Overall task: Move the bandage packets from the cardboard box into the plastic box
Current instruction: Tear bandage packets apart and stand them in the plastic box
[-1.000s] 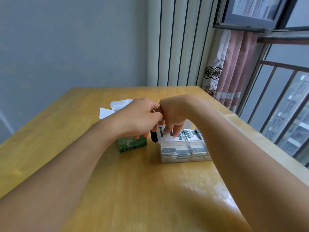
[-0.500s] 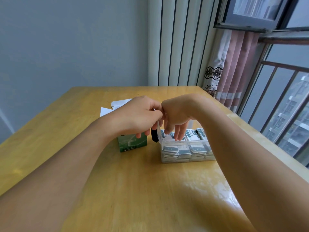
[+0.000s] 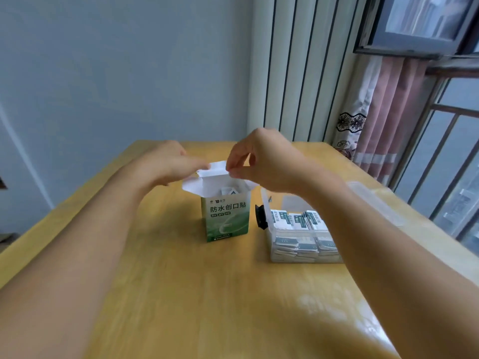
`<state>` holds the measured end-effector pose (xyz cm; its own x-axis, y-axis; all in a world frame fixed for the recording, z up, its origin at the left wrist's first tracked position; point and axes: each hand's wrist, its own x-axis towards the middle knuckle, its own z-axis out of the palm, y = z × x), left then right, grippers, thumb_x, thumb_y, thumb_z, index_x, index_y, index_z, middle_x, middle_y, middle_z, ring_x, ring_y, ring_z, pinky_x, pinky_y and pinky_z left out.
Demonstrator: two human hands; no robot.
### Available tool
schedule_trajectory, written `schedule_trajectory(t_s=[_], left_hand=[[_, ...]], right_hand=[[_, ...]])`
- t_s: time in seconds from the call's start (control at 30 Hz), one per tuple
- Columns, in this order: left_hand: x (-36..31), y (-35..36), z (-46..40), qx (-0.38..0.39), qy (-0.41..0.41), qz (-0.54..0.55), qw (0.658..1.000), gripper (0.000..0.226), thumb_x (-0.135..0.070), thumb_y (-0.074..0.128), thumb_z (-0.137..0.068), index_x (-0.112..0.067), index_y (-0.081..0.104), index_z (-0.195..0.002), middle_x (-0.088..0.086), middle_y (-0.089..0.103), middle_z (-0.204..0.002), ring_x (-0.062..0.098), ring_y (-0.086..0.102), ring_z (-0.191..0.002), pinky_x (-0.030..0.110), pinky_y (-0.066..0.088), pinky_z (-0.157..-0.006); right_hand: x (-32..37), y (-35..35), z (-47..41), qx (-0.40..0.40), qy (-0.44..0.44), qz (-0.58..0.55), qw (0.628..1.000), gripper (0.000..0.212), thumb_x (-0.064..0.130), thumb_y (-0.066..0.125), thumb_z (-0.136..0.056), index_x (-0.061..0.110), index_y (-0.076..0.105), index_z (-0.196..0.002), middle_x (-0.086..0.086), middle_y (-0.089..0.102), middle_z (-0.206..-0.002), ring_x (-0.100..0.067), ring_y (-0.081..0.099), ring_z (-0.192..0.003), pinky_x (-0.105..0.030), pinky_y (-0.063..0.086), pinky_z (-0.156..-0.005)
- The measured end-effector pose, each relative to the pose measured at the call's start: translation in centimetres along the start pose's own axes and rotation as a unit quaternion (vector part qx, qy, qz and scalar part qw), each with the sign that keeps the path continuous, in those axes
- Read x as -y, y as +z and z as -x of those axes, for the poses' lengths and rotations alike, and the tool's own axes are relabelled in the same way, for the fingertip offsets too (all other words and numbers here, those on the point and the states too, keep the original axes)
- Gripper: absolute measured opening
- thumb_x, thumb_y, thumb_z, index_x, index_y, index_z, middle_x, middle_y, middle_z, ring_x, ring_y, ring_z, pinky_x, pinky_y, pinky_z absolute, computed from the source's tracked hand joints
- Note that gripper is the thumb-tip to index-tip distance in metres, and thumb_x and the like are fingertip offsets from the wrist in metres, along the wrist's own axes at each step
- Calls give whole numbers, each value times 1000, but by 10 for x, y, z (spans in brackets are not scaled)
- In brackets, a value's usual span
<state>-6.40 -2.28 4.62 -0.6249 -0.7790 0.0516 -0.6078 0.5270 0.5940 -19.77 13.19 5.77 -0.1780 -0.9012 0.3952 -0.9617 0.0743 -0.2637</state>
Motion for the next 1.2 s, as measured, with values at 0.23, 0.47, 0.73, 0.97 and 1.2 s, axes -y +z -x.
schedule_trajectory(t_s=[0.23, 0.47, 0.73, 0.97, 1.2], left_hand=[[25, 14, 5, 310, 2, 242, 919, 49, -34, 76, -78, -23, 64, -125, 9, 73, -121, 31, 68, -113, 57, 52, -99], [15, 11, 15, 358, 91, 174, 913, 51, -19, 73, -71, -24, 64, -122, 1, 75, -115, 19, 72, -106, 39, 58, -90], [13, -6, 15, 153, 145, 246, 946, 42, -8, 74, -61, -22, 72, -100, 1, 77, -96, 18, 73, -95, 40, 55, -84], [-6, -7, 22, 128, 96, 245, 956, 14, -14, 69, -88, -22, 72, -99, -6, 79, -89, 10, 74, -85, 35, 57, -86], [-13, -3, 21, 136, 58, 219, 964, 17, -18, 69, -86, -20, 74, -102, 0, 79, -93, 14, 75, -85, 29, 57, -74]], right_hand=[[8, -2, 4, 111, 28, 113, 987, 67, 41, 89, -66, 25, 65, -126, 12, 71, -107, -12, 61, -91, -25, 49, -71], [25, -6, 12, 111, -2, 214, 970, 45, 26, 89, -65, 29, 57, -96, 9, 57, -83, -13, 52, -65, -28, 35, -47], [22, 8, 3, -25, -91, 254, 963, 42, 14, 67, -80, 39, 62, -113, 5, 68, -93, -27, 61, -74, -32, 49, -54], [13, 11, 2, -61, -108, 262, 957, 34, 14, 67, -77, 37, 59, -100, 11, 68, -92, -24, 59, -70, -29, 42, -49], [4, 21, 0, -18, -62, 254, 965, 27, 15, 67, -80, 33, 60, -98, 4, 65, -83, -26, 58, -69, -29, 39, -53]])
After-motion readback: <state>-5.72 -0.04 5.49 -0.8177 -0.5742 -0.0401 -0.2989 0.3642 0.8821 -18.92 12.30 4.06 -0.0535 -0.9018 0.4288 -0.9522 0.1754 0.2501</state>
